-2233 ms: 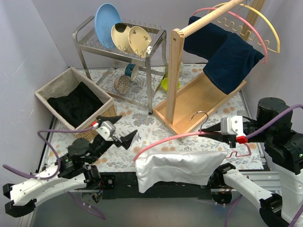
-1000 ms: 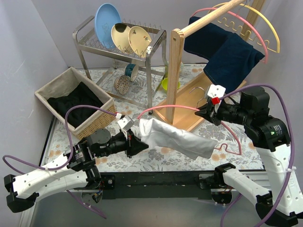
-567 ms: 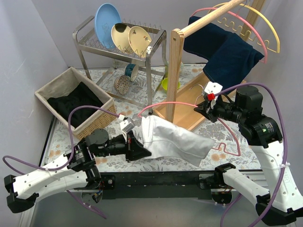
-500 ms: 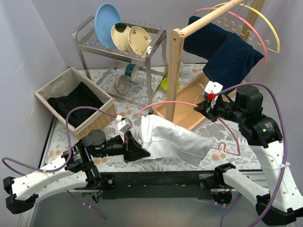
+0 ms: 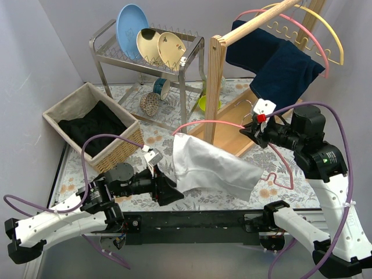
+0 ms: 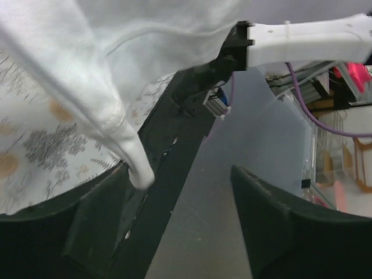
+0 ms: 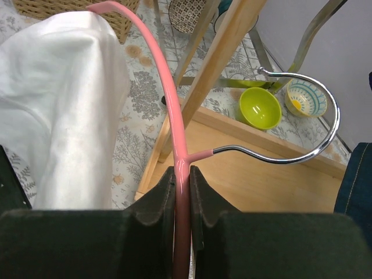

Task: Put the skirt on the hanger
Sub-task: Place skirt on hanger, then pass the hanger from the right arm to the left

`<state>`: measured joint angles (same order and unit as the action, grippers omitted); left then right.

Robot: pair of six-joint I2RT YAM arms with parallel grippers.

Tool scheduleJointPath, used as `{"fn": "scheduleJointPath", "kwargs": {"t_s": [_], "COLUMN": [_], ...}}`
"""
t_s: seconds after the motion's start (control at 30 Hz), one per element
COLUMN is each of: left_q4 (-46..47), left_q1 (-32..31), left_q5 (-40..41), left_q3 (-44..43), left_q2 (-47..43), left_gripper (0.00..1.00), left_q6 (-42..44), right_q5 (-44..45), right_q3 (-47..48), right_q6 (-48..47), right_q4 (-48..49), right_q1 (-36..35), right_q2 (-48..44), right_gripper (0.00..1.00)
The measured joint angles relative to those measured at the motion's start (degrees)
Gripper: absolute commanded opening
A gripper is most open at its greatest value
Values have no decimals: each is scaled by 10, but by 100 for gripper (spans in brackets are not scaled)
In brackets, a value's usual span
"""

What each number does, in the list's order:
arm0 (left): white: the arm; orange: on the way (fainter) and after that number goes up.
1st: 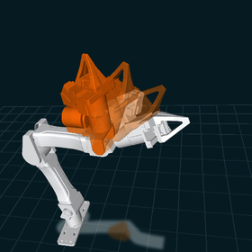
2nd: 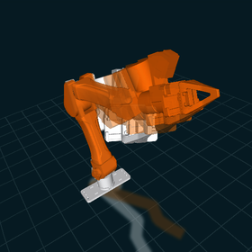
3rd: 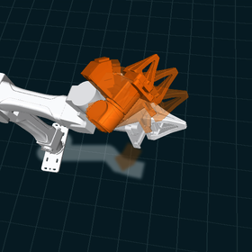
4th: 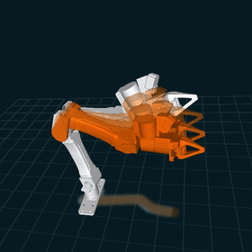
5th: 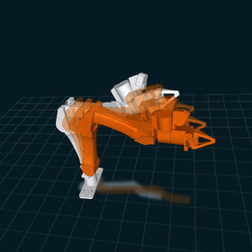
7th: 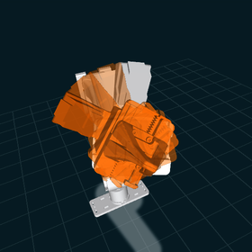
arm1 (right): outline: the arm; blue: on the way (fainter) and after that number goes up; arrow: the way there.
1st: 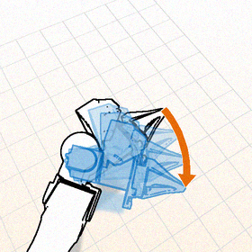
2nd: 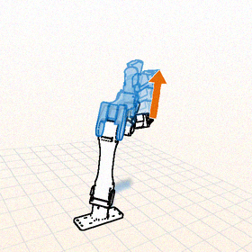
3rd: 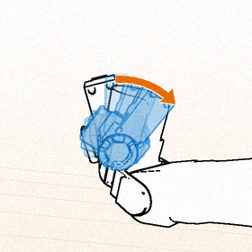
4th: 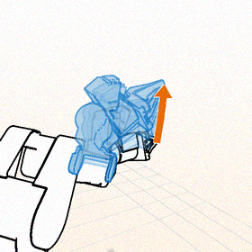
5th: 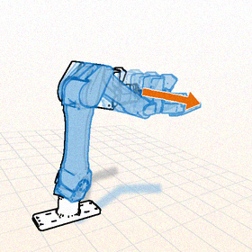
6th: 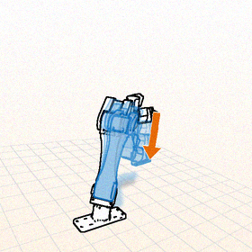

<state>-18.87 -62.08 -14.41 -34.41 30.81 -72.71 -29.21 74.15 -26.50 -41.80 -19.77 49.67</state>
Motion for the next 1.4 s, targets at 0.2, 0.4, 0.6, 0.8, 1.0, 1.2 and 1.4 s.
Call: {"fn": "scheduleJointPath", "kwargs": {"t_s": [0.2, 0.4, 0.6, 0.8, 1.0, 1.2, 1.4], "left_q4": [-114, -163, -168, -168, -182, -194, -190], "left_q1": [0, 0, 0, 0, -5, -15, -24], "left_q5": [79, 118, 120, 89, 32, 20, 105], "left_q3": [-88, -249, -314, -336, -349, -354, -316], "left_q2": [14, 75, 199, 351, 401, 388, 341], "left_gripper": [83, 89, 89, 78, 0, 0, 0], "left_q6": [41, 130, 211, 250, 273, 304, 364], "right_q5": [-30, -95, -166, -212, -223, -229, -285], "right_q3": [0, -1, -30, -36, -44, -71, -76], "right_q6": [-54, -135, -236, -300, -334, -331, -267], "right_q4": [-22, -70, -134, -170, -173, -151, -146], "right_q1": [3, 3, 3, 3, 5, 9, 6], "right_q2": [-21, -39, -47, -42, -42, -39, -2], "right_gripper": [1, 1, 1, 1, 1, 21, 50]}}
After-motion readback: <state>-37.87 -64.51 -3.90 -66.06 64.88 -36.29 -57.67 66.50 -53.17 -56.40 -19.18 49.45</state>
